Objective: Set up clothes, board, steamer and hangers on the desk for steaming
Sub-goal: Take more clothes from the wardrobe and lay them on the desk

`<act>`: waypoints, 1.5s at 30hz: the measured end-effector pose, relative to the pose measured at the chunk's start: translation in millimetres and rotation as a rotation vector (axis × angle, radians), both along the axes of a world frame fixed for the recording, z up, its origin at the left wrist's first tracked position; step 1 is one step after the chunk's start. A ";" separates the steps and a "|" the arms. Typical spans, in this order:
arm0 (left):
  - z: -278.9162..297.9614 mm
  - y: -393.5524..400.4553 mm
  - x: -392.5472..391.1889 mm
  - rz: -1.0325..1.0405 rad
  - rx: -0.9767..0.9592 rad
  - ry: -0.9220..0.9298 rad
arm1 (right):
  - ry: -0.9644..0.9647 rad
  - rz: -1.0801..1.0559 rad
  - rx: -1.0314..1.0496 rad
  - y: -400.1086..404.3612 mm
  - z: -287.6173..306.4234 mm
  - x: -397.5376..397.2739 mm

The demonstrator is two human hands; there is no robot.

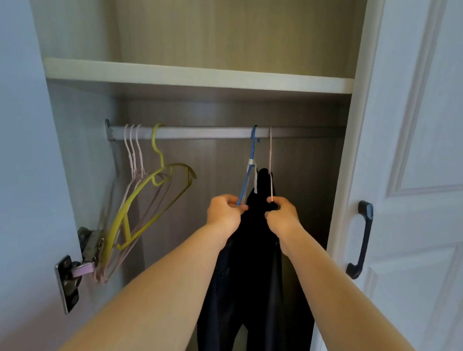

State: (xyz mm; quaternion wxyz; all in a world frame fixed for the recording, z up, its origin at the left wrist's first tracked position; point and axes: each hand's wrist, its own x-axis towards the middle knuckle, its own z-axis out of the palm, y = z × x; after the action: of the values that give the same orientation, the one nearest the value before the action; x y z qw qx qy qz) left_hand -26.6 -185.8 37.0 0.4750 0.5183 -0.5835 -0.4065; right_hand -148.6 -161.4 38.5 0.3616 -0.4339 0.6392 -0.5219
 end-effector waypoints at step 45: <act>59.2 86.9 10.2 0.128 -0.059 0.365 | -0.252 0.164 -0.136 113.8 17.0 45.1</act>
State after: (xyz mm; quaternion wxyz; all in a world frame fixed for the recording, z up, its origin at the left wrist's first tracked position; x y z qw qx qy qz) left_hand -16.4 -98.9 96.1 0.6127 0.4581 -0.4651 -0.4455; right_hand -103.5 -47.6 55.6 0.4501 -0.4392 0.5145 -0.5828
